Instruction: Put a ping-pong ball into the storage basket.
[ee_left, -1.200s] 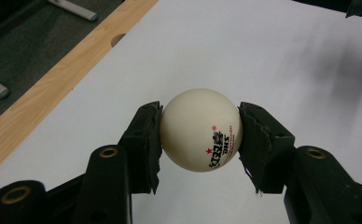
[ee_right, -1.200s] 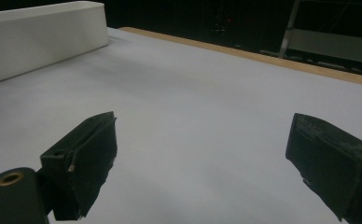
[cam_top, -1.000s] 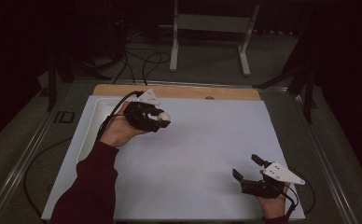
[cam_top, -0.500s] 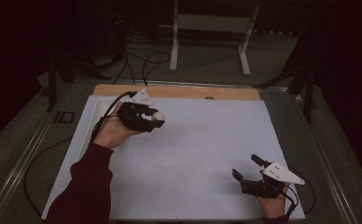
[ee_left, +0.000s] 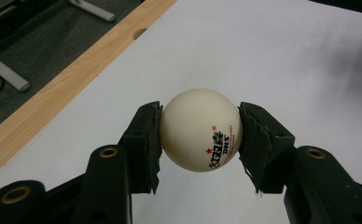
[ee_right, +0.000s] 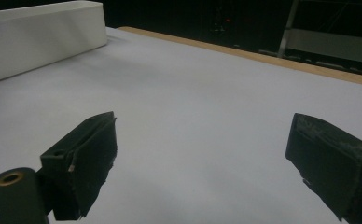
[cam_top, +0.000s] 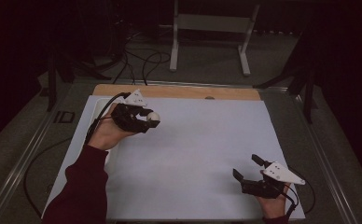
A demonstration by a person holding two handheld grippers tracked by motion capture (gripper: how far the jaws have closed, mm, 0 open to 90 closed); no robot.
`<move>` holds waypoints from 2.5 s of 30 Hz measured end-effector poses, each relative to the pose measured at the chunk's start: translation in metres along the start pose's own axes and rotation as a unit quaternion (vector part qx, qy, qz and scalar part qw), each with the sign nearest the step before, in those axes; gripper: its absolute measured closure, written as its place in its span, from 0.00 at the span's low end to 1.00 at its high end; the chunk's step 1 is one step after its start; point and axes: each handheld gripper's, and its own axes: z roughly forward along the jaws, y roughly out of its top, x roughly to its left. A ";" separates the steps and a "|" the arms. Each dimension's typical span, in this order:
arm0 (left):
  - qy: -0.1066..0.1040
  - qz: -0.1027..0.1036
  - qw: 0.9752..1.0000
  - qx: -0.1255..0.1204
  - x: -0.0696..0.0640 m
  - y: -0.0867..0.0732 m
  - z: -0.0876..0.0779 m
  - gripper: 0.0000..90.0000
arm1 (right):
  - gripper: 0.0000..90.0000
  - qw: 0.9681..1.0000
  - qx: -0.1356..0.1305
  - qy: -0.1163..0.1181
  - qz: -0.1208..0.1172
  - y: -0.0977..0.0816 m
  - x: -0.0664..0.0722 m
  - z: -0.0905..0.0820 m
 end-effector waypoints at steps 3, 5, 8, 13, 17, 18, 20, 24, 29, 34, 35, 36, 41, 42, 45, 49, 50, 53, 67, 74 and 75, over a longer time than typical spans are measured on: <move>0.001 -0.001 1.000 -0.001 0.001 -0.002 -0.001 0.57 | 0.09 1.000 0.000 -0.001 0.000 0.000 0.000 0.000; 0.002 -0.002 1.000 -0.001 0.001 -0.004 -0.002 0.57 | 0.09 1.000 0.000 0.000 0.000 0.000 0.000 0.000; 0.002 -0.003 1.000 -0.001 0.002 -0.005 -0.003 0.58 | 0.09 1.000 0.000 0.000 0.000 0.000 0.000 0.000; 0.004 -0.005 1.000 -0.001 0.003 -0.009 -0.006 0.57 | 0.09 1.000 0.000 0.000 0.000 0.000 0.000 0.000; 0.004 -0.005 1.000 -0.001 0.003 -0.012 -0.007 0.58 | 0.09 1.000 0.000 0.000 0.000 0.000 0.000 0.000; 0.004 -0.006 1.000 0.000 0.003 -0.013 -0.007 0.57 | 0.09 1.000 0.000 0.000 0.000 0.000 0.000 0.000; 0.005 -0.007 1.000 -0.001 0.004 -0.014 -0.008 0.58 | 0.09 1.000 0.000 0.000 0.000 0.000 0.000 0.000; 0.005 -0.008 1.000 -0.001 0.005 -0.017 -0.009 0.58 | 0.09 1.000 0.000 0.000 0.000 0.000 0.000 0.000; 0.005 -0.010 1.000 -0.001 0.006 -0.021 -0.011 0.57 | 0.09 1.000 0.000 0.000 0.000 0.000 0.000 0.000; 0.006 -0.014 1.000 -0.002 0.007 -0.024 -0.012 0.58 | 0.09 1.000 0.000 0.000 0.000 0.000 0.000 0.000; 0.006 -0.013 1.000 -0.002 0.007 -0.025 -0.012 0.58 | 0.09 1.000 0.000 0.000 0.000 0.000 0.000 0.000; 0.006 -0.015 1.000 -0.002 0.007 -0.025 -0.012 0.57 | 0.09 1.000 0.000 0.000 0.000 0.000 0.000 0.000; 0.007 -0.016 1.000 -0.001 0.009 -0.028 -0.014 0.58 | 0.09 1.000 0.001 0.001 0.000 0.000 0.001 0.000; 0.007 -0.017 1.000 -0.001 0.009 -0.029 -0.014 0.58 | 0.09 1.000 0.001 0.001 0.000 0.000 0.001 0.000; 0.008 -0.020 1.000 -0.003 0.010 -0.030 -0.016 0.57 | 0.09 1.000 0.001 0.000 0.000 0.000 0.001 0.001; 0.012 -0.021 1.000 -0.003 0.012 -0.033 -0.019 0.57 | 0.09 1.000 0.002 0.001 0.000 0.000 0.001 0.001; 0.012 -0.021 1.000 -0.004 0.013 -0.034 -0.019 0.57 | 0.09 1.000 0.002 0.001 0.000 0.000 0.001 0.001; 0.013 -0.022 1.000 -0.002 0.014 -0.036 -0.021 0.58 | 0.09 1.000 0.002 0.001 -0.001 0.000 0.001 0.001; 0.023 -0.034 0.999 -0.007 0.018 -0.047 -0.030 0.58 | 0.09 1.000 0.002 0.001 0.000 0.000 0.001 0.001; 0.027 -0.040 0.999 -0.010 0.020 -0.052 -0.034 0.57 | 0.09 1.000 0.002 0.001 0.000 0.000 0.001 0.001; 0.028 -0.040 0.999 -0.009 0.020 -0.053 -0.035 0.58 | 0.09 1.000 0.002 0.001 -0.001 0.000 0.001 0.001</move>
